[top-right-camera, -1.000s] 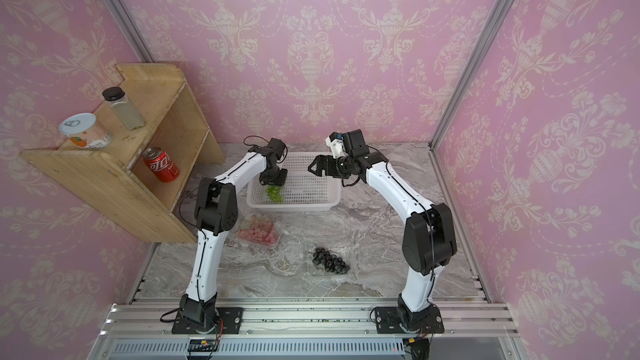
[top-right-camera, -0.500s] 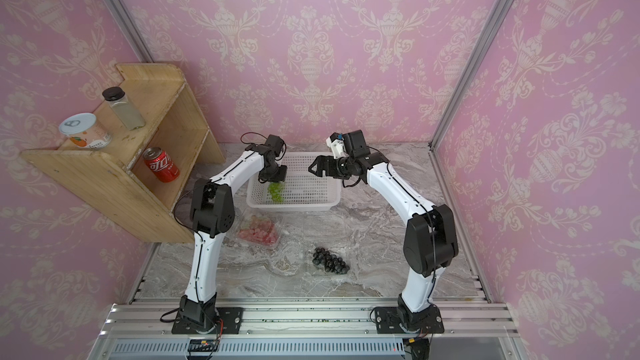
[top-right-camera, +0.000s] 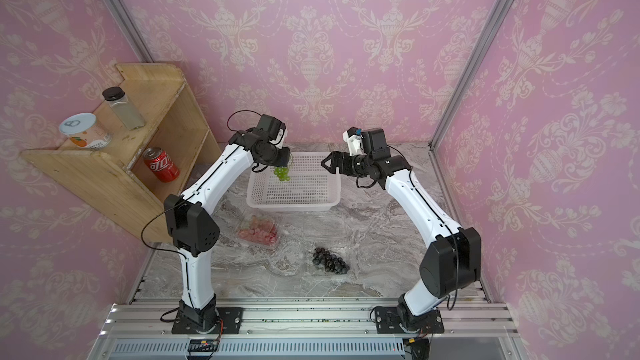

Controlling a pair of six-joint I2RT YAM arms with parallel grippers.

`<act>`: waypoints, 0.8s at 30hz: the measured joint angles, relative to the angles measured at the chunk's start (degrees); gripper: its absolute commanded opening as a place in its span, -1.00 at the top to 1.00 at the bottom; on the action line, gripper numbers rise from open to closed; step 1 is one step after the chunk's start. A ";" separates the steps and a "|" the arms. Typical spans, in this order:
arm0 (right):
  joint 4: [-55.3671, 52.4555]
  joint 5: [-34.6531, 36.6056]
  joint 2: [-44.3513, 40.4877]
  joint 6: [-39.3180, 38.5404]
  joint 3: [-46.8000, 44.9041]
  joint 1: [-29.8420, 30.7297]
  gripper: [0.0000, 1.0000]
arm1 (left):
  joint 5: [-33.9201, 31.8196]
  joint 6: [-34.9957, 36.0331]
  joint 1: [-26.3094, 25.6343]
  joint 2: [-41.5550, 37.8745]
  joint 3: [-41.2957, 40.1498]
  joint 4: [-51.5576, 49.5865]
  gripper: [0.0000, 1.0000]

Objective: Pack grapes into containers
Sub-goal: Pick up the grape from the basket, then place the grape into the packing box.

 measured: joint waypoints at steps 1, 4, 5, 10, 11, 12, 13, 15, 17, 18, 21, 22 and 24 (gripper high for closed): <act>-0.15 0.17 -1.20 0.00 -0.76 -0.35 -0.86 | 0.00 0.00 -1.42 -1.68 -0.13 -0.35 1.00; -1.01 0.85 -5.27 -0.02 -3.63 -1.05 -0.86 | 0.02 -0.02 -5.42 -6.91 -1.88 -1.01 1.00; -1.33 1.05 -6.88 -0.02 -4.81 -1.29 -0.86 | 0.02 -0.04 -6.80 -8.92 -2.84 -1.29 1.00; -2.62 1.36 -14.60 -0.02 -10.49 -2.45 -0.87 | 0.48 -0.24 -11.19 -17.18 -8.70 -1.81 1.00; -3.02 1.53 -16.04 -0.02 -11.52 -2.64 -0.88 | 0.98 -0.33 -11.96 -18.51 -9.97 -1.90 1.00; -3.26 1.55 -17.20 -0.02 -12.37 -2.71 -0.87 | 1.44 -0.48 -12.63 -19.52 -10.97 -2.05 1.00; -3.63 1.66 -18.62 -0.02 -13.46 -2.73 -0.88 | 1.79 -0.63 -13.57 -20.44 -11.98 -2.21 1.00; -4.48 1.68 -21.03 0.00 -15.21 -2.73 -0.88 | 2.27 -1.01 -15.74 -21.66 -13.79 -2.51 1.00; -4.76 1.70 -23.93 0.00 -17.94 -2.73 -0.88 | 2.75 -1.64 -18.56 -22.49 -16.06 -2.56 1.00; -5.16 1.70 -25.16 0.04 -19.19 -2.73 -0.89 | 2.93 -1.88 -19.65 -22.80 -17.27 -2.47 1.00; -6.10 1.79 -28.37 0.42 -22.34 -2.73 -0.88 | 3.76 -3.43 -22.93 -24.00 -22.56 -2.14 1.00; -6.38 1.95 -29.31 0.57 -23.17 -2.73 -0.88 | 4.09 -4.17 -23.67 -24.37 -24.52 -1.92 1.00; -6.45 2.10 -31.01 0.70 -24.72 -2.73 -0.88 | 4.39 -5.57 -25.00 -25.07 -28.22 -1.07 1.00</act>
